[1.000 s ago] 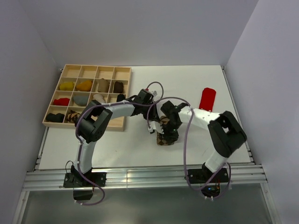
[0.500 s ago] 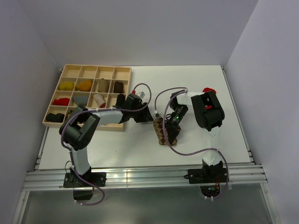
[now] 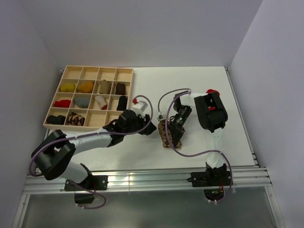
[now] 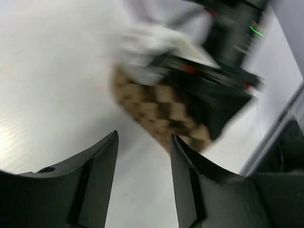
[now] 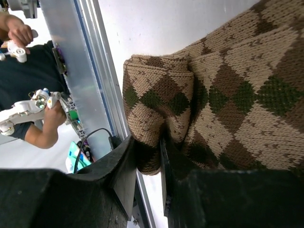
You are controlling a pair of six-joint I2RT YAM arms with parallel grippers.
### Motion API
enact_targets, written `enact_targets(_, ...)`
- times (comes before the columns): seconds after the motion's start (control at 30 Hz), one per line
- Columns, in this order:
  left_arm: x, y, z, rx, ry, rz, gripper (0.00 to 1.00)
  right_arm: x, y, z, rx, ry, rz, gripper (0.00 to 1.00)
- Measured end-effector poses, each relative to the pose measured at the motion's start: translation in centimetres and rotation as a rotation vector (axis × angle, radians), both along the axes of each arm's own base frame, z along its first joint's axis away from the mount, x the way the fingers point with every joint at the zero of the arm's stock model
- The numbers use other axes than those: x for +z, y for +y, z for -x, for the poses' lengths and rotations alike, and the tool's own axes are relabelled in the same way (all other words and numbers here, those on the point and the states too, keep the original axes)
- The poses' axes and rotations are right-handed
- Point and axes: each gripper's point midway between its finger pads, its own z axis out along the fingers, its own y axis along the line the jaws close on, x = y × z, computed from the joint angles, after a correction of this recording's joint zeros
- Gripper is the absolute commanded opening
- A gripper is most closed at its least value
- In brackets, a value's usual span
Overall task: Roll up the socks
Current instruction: Roll the sock at the center of the board.
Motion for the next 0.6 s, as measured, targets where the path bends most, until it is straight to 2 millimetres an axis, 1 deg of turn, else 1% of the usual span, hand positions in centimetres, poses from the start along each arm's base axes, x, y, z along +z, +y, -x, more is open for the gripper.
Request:
enact_targets(0.1,1.3,-3.8,3.8,-0.168,-0.130,-0.047,0.56,0.0,-0.1,-0.1,-0.002,0.003,0.011,0.29)
enact_targets(0.17,1.3,-6.4,6.5,-0.283,-0.197,-0.097,0.57,0.0,-0.1,-0.1,-0.004,0.009,0.016,0.29)
enact_targets(0.23,0.8,-8.3,7.9,-0.345,-0.254,-0.156,0.57,-0.1,0.0,-0.1,-0.007,0.018,0.022,0.29)
enact_targets(0.3,-0.1,-9.6,8.8,-0.381,-0.299,-0.221,0.57,-0.1,0.0,-0.1,-0.009,0.025,0.025,0.29)
enact_targets(0.4,-2.2,-10.9,10.0,-0.427,-0.363,-0.336,0.57,-0.2,0.0,0.0,-0.012,0.039,0.031,0.29)
enact_targets(0.5,-4.4,-10.7,10.9,-0.462,-0.403,-0.437,0.57,-0.2,0.0,0.0,-0.012,0.040,0.033,0.29)
enact_targets(0.53,-4.9,-10.5,10.9,-0.467,-0.419,-0.467,0.57,-0.2,0.0,0.0,-0.013,0.041,0.033,0.29)
enact_targets(0.6,-5.0,-10.4,10.7,-0.462,-0.449,-0.494,0.57,-0.2,0.0,0.0,-0.013,0.041,0.033,0.28)
